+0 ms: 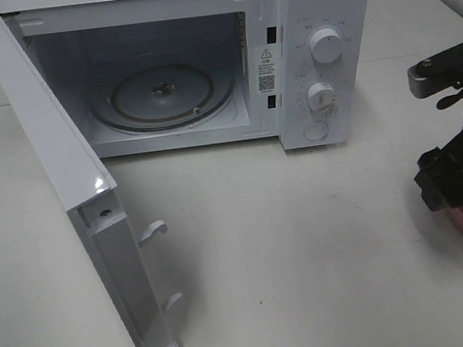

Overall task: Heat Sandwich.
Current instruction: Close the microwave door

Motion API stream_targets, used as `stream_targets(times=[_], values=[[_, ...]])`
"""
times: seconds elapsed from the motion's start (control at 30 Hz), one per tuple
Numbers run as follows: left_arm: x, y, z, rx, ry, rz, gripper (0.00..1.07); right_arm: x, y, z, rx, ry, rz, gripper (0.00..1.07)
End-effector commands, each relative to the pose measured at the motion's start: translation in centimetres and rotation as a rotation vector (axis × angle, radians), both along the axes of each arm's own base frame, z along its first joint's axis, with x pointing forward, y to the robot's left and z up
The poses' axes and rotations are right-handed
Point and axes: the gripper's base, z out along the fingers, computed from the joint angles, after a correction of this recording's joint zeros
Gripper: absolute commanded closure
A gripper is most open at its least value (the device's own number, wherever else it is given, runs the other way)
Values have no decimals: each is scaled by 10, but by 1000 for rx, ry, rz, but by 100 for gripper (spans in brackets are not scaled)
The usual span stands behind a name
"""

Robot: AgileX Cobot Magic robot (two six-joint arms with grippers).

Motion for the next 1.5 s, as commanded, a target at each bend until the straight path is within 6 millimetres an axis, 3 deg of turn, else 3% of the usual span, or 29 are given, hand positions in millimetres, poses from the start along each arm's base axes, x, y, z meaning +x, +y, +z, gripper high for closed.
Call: stream_targets(times=[0.03,0.37,0.87,1.3,1.5], values=[[-2,0,0,0,-26,5,9,-10,-2,15,25,-15,-6,24],[-2,0,0,0,-26,5,9,-42,-6,51,96,-86,-13,28],[-2,0,0,0,-26,5,9,-95,-21,84,102,-131,-36,31],[-2,0,0,0,-26,5,9,-166,-41,110,161,-314,-65,31],[-2,0,0,0,-26,5,9,-204,-53,116,187,-484,-153,31]])
